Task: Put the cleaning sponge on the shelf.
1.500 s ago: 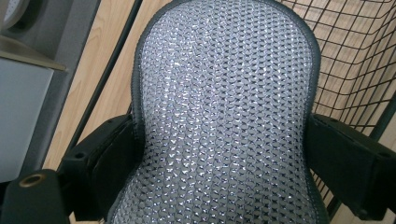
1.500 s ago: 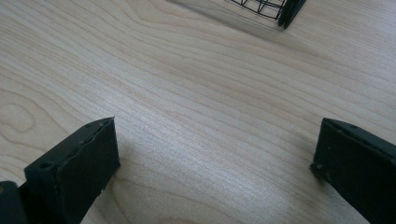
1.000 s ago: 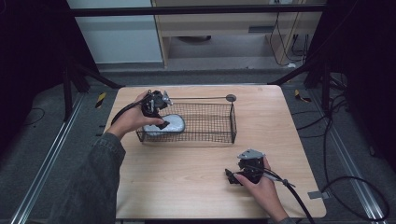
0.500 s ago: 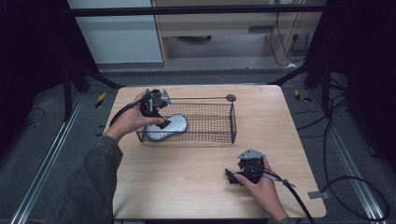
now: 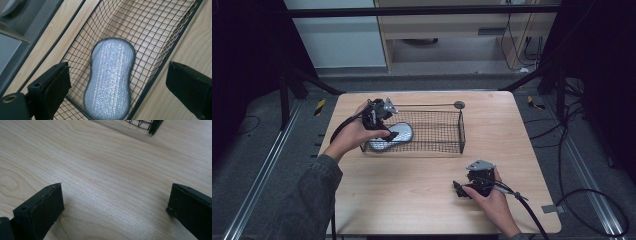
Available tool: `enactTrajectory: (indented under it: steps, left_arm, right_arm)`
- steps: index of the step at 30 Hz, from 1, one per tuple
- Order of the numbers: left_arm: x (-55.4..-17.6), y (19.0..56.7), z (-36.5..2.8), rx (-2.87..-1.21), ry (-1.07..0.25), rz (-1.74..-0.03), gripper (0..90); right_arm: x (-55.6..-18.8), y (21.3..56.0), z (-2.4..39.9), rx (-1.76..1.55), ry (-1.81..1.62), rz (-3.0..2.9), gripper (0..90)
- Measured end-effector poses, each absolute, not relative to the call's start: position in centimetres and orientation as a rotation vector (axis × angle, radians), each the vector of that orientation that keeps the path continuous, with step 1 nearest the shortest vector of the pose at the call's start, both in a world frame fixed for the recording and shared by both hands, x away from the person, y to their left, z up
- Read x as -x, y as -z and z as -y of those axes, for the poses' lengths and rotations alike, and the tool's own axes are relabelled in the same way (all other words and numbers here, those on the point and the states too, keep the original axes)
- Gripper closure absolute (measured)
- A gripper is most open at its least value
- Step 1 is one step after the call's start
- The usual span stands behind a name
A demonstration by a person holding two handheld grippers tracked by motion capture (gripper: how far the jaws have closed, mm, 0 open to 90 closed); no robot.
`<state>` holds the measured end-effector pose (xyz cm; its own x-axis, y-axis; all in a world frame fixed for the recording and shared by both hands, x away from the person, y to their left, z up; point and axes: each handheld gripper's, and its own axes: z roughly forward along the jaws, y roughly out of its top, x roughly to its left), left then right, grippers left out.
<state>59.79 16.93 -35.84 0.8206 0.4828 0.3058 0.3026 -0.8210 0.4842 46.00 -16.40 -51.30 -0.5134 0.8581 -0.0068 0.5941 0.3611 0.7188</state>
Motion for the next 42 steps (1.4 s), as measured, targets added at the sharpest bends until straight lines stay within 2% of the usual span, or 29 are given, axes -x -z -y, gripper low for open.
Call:
enactTrajectory:
  steps: [20, 31, 42]
  left_arm:
    - [-56.3, 35.6, -16.1, -2.489, -0.619, -0.632, 3.8]
    - [-53.9, 36.6, -16.3, -2.449, -0.644, -0.680, 3.7]
    - [-51.3, 37.8, -17.1, -2.407, -0.612, -0.699, 3.9]
  right_arm:
    - [-46.0, 51.3, 16.4, -1.274, -0.952, -2.243, 0.4]
    - [-45.9, 51.3, 16.4, -1.272, -0.951, -2.242, 0.4]
    - [-45.9, 51.3, 16.4, -1.274, -0.950, -2.240, 0.4]
